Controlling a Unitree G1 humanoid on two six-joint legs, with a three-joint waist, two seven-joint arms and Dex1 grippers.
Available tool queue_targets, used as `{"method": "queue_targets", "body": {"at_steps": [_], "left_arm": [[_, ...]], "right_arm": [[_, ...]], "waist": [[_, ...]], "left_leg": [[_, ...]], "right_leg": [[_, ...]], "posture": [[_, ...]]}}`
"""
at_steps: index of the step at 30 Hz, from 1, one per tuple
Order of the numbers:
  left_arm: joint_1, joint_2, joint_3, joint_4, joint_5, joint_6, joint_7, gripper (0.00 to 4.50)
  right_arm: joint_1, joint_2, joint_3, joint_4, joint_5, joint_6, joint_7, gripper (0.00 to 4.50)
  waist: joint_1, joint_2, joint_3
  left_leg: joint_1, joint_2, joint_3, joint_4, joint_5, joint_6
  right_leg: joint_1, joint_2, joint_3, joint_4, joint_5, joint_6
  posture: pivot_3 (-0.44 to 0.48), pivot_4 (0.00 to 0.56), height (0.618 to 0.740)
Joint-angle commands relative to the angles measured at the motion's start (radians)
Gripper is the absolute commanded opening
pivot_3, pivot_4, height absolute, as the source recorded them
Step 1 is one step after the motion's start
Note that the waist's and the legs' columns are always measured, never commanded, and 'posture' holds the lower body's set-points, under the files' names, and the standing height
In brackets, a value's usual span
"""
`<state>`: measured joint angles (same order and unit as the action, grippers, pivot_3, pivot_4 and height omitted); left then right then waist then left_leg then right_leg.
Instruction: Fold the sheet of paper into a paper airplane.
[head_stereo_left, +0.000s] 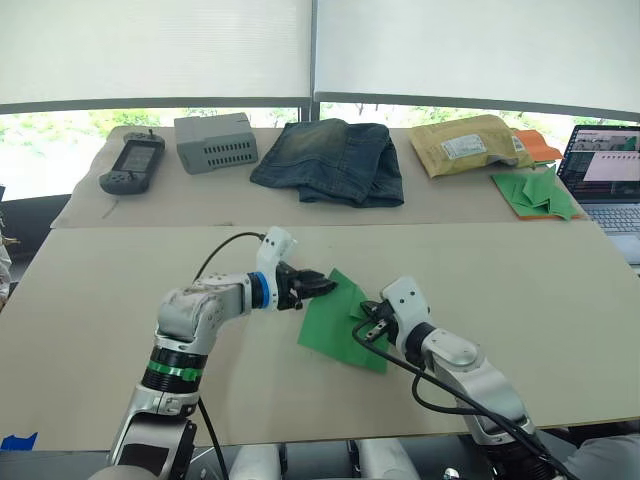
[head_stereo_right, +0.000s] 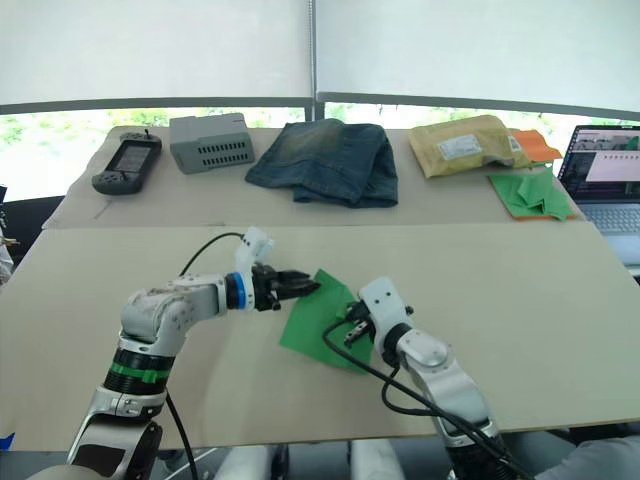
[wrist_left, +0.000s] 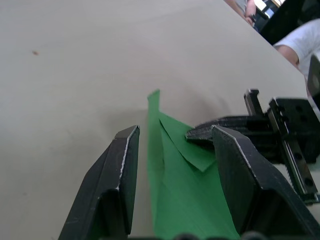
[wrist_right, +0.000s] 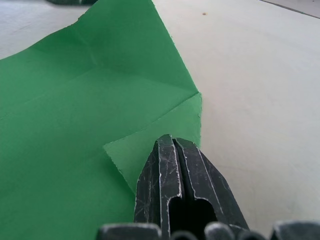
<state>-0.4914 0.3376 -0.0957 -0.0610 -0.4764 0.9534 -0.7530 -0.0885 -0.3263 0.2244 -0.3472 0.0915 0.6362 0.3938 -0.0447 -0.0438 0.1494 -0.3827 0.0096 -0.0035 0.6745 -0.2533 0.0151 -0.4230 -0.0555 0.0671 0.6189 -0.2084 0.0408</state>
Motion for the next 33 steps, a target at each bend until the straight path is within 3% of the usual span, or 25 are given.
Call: {"method": "queue_targets", "body": {"at_steps": [1, 5, 13, 23, 28, 33], "left_arm": [[-0.009, 0.008, -0.016, -0.013, 0.018, -0.065, -0.004, 2.43], [-0.01, -0.009, -0.01, 0.003, 0.014, -0.084, 0.017, 2.43], [0.014, 0.016, -0.074, -0.01, 0.053, -0.19, -0.031, 0.02], [0.004, 0.08, -0.209, 0.02, 0.189, -0.368, -0.117, 0.02], [-0.022, 0.117, -0.306, 0.054, 0.319, -0.478, -0.144, 0.02], [-0.03, 0.09, -0.317, 0.099, 0.349, -0.476, -0.142, 0.02]], "right_arm": [[0.028, -0.003, 0.041, 0.039, 0.002, 0.034, 0.024, 0.0], [0.03, 0.0, 0.041, 0.039, 0.0, 0.033, 0.023, 0.0], [0.031, -0.002, 0.042, 0.036, -0.005, 0.034, 0.02, 0.0], [0.024, -0.007, 0.047, 0.041, -0.01, 0.033, 0.027, 0.0], [0.027, -0.008, 0.044, 0.034, -0.014, 0.038, 0.027, 0.0], [0.027, -0.018, 0.043, 0.027, -0.021, 0.039, 0.028, 0.0]], "waist": [[0.0, 0.0, 0.0], [-0.001, 0.0, 0.0], [-0.001, 0.0, 0.0], [0.001, 0.0, 0.0], [0.002, 0.0, 0.0], [0.003, 0.0, 0.0]], "left_leg": [[0.0, 0.0, 0.0, 0.0, 0.0, 0.0], [0.0, 0.001, 0.0, 0.0, 0.0, 0.0], [0.0, 0.001, 0.001, 0.0, 0.0, 0.0], [0.0, 0.001, 0.002, 0.0, 0.0, 0.0], [0.0, 0.001, 0.003, 0.0, 0.0, 0.0], [-0.001, 0.001, 0.003, 0.0, 0.0, 0.0]], "right_leg": [[0.0, 0.0, 0.0, 0.0, 0.0, 0.0], [0.0, 0.0, 0.0, 0.0, 0.0, 0.0], [0.0, 0.001, 0.0, 0.0, 0.0, 0.0], [0.0, 0.001, 0.0, -0.001, 0.0, 0.0], [0.0, 0.001, 0.0, -0.001, 0.0, 0.0], [0.0, 0.001, 0.0, -0.001, 0.0, 0.0]], "posture": [[0.0, 0.15, 0.728], [0.0, 0.15, 0.728], [0.0, 0.15, 0.728], [0.0, 0.15, 0.728], [0.0, 0.15, 0.728], [0.0, 0.15, 0.728]]}}
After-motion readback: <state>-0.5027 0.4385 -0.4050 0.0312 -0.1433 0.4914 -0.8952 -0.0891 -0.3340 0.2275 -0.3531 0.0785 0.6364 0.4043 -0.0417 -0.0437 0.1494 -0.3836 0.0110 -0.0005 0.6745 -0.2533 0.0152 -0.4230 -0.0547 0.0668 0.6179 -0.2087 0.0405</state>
